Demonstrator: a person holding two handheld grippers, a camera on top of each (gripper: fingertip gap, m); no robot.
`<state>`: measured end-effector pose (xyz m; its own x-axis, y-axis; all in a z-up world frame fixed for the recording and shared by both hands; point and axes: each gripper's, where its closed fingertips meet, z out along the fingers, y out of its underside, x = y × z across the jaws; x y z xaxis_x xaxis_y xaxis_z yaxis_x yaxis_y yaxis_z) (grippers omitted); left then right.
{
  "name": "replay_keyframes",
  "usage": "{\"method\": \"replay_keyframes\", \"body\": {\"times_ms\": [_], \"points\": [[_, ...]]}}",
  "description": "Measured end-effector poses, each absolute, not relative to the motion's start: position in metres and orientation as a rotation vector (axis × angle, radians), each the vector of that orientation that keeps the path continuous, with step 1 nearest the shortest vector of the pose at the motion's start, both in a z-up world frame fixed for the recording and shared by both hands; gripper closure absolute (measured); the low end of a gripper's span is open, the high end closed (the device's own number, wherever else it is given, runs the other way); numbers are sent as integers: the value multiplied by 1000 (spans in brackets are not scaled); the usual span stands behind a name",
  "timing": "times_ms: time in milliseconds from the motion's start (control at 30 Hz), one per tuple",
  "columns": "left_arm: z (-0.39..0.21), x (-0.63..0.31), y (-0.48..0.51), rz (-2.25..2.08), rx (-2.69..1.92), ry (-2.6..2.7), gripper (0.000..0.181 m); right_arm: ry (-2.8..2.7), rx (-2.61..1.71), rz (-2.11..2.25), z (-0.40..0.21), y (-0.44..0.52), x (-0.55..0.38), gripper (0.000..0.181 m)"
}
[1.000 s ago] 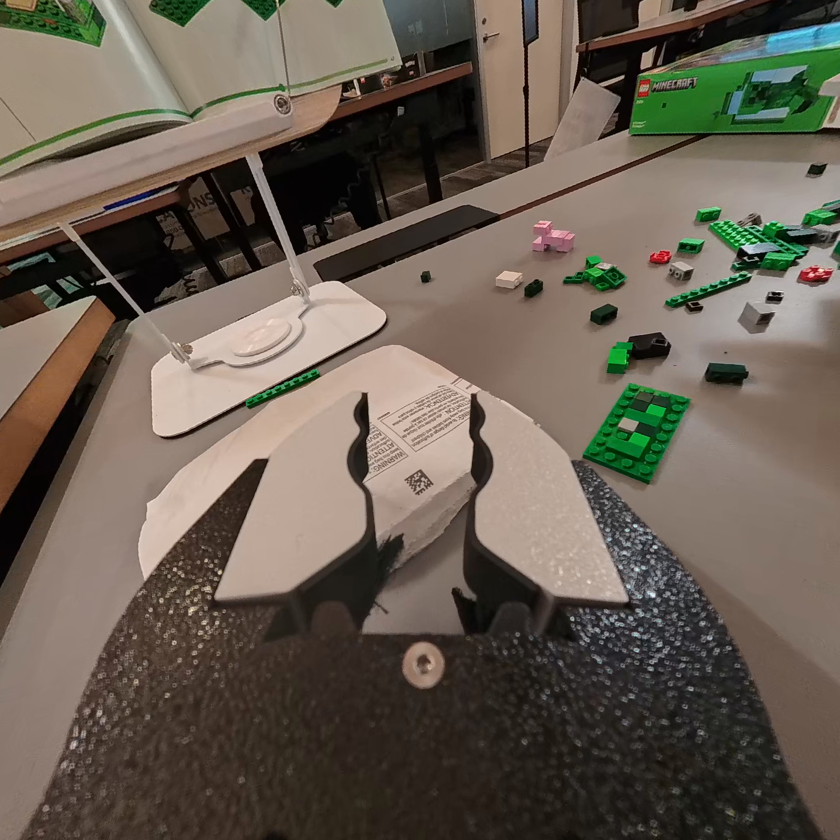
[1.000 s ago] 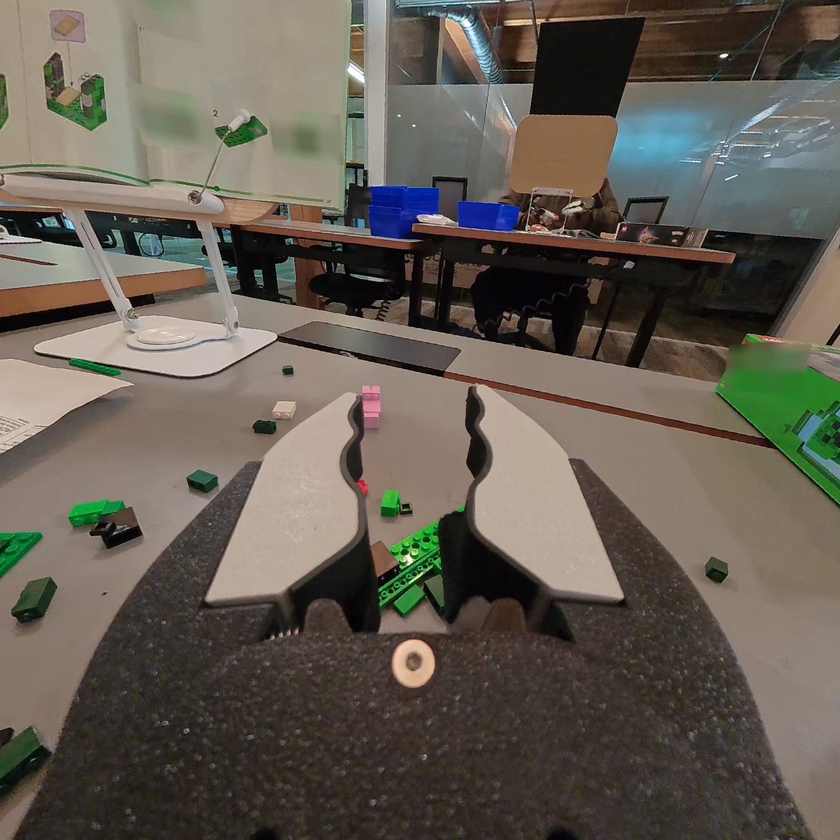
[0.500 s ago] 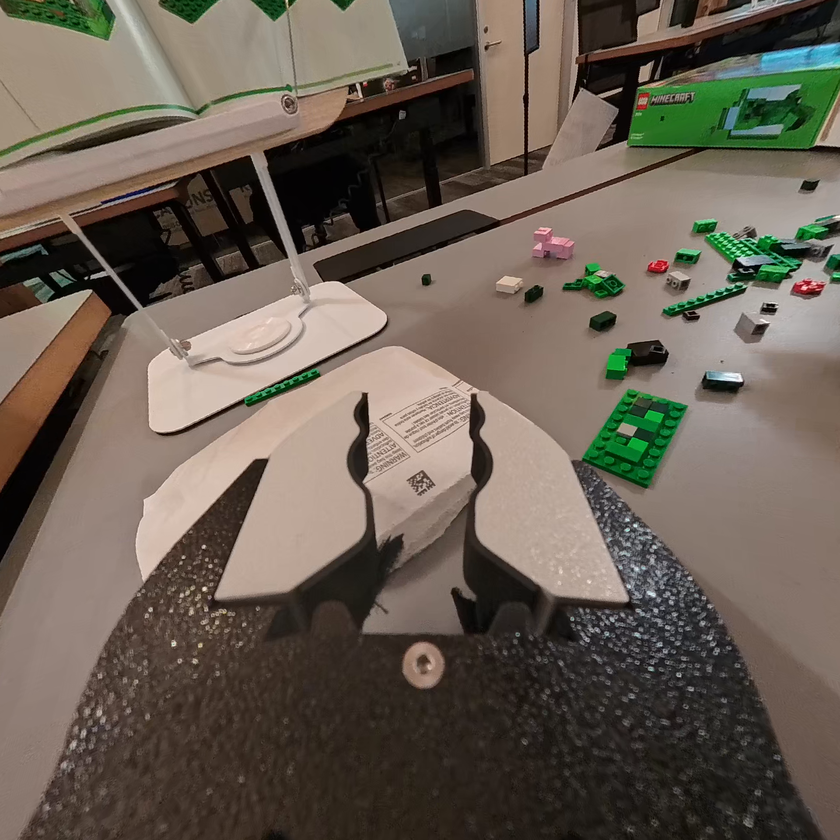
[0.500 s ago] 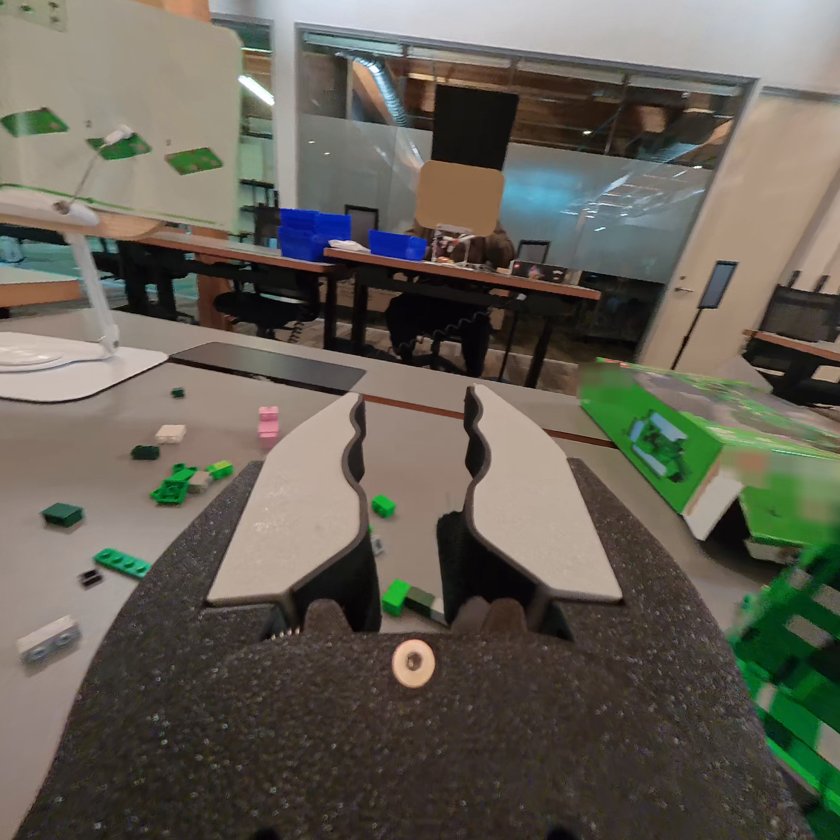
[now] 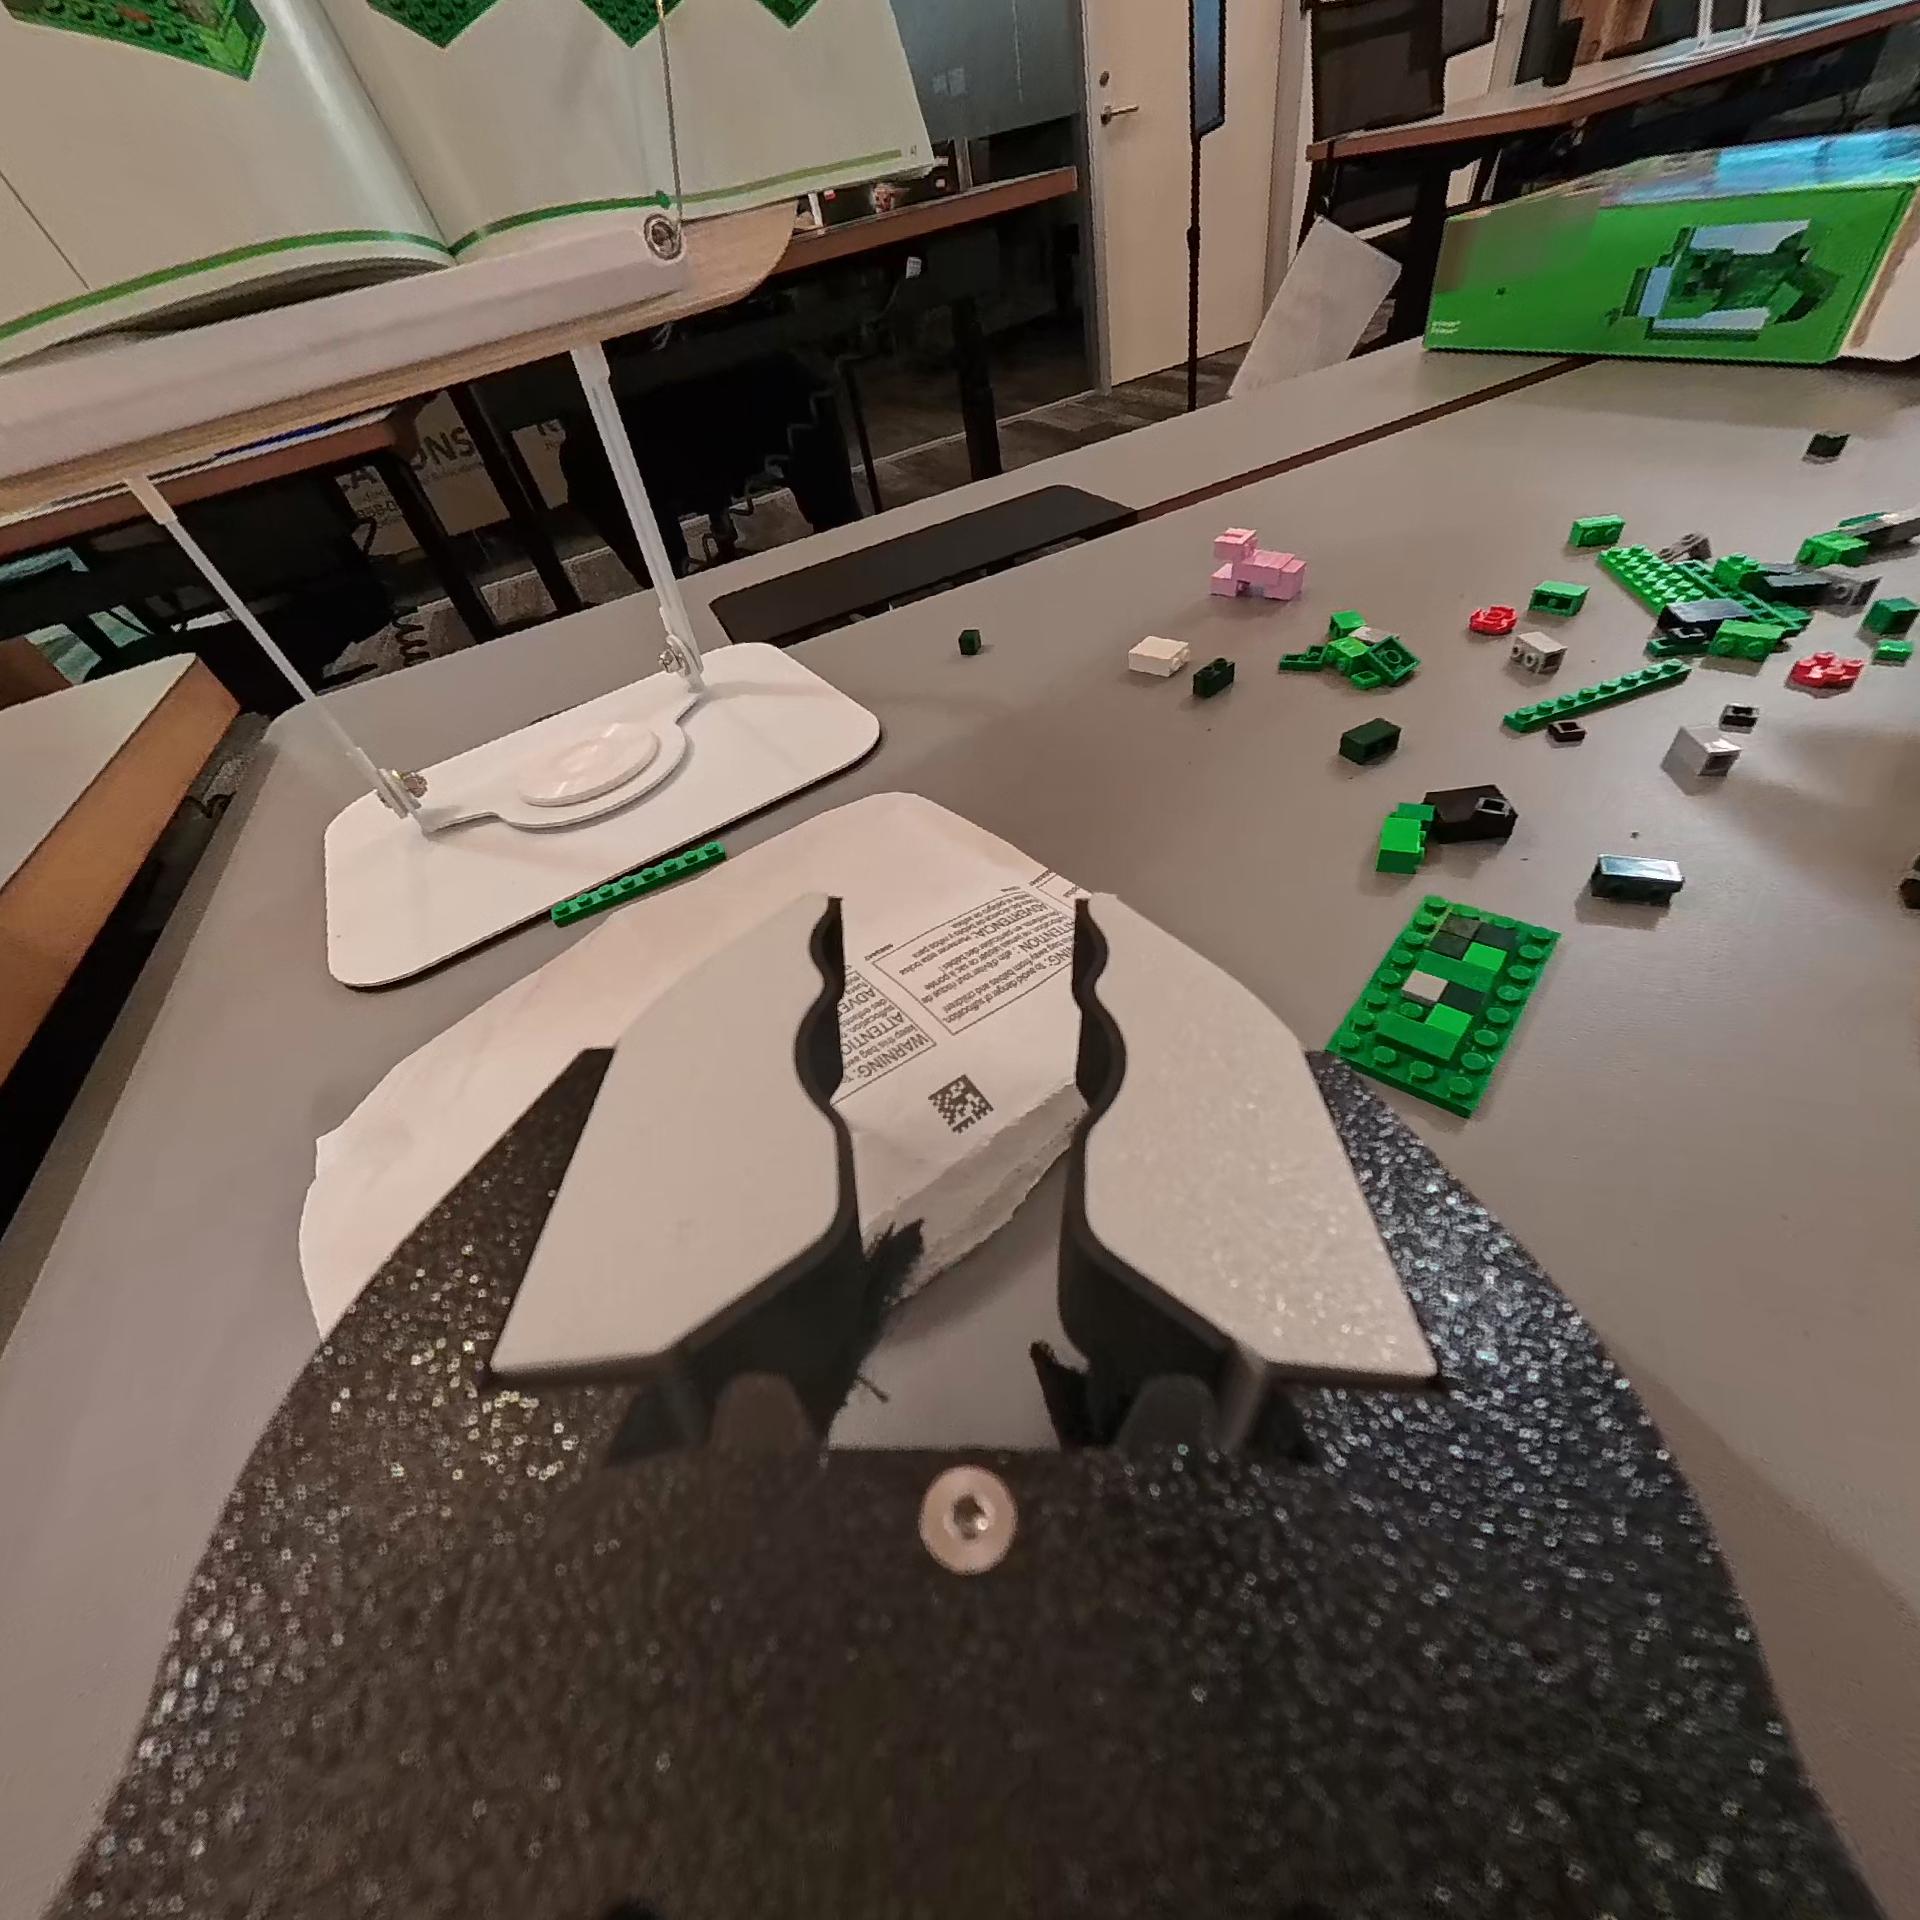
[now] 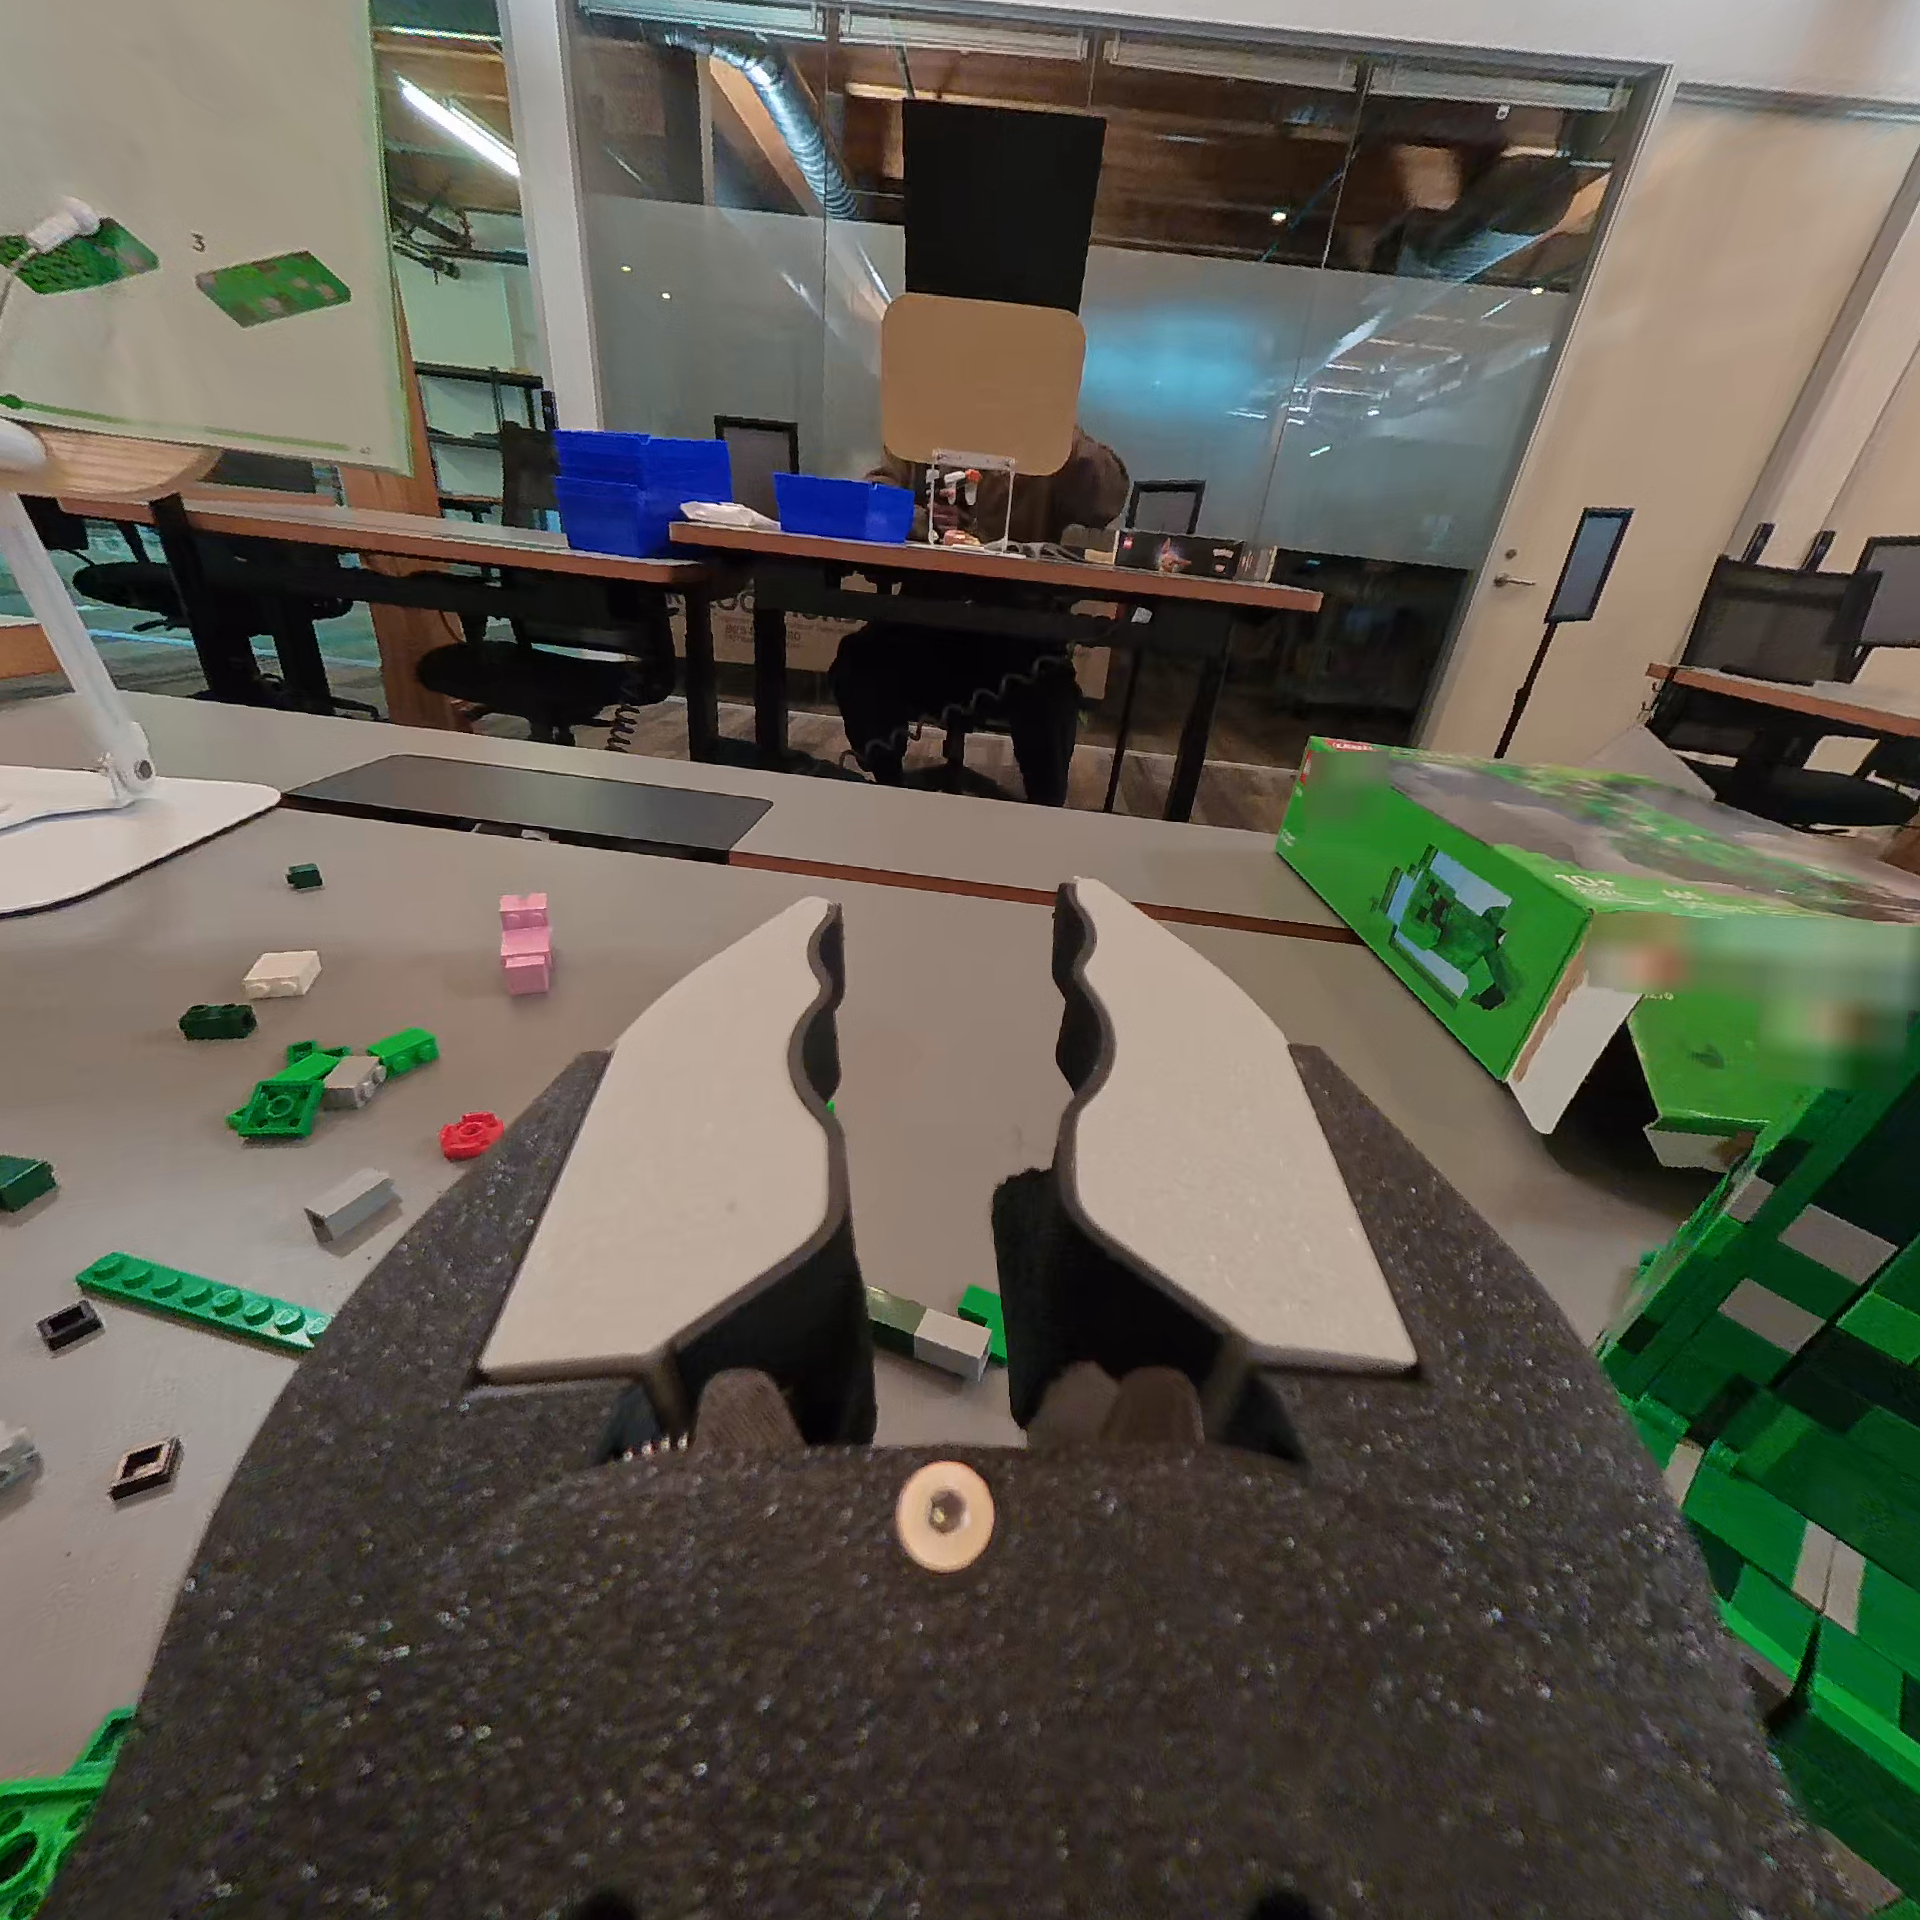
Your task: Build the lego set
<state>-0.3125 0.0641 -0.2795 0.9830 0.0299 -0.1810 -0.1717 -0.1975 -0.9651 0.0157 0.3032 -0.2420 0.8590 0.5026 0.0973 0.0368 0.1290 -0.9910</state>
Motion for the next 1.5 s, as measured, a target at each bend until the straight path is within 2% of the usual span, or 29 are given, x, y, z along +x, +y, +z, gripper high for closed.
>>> {"method": "replay_keyframes", "body": {"times_ms": [1233, 1367, 1500], "points": [[-280, -313, 64, 188, -1767, 104, 139, -492, -1432, 385, -244, 302, 11, 148], [-287, -312, 70, 260, -1832, 106, 134, -484, -1445, 387, -246, 303, 12, 149], [-254, -315, 91, 295, -1766, 77, 134, -490, -1446, 388, -247, 303, 11, 149]]}}
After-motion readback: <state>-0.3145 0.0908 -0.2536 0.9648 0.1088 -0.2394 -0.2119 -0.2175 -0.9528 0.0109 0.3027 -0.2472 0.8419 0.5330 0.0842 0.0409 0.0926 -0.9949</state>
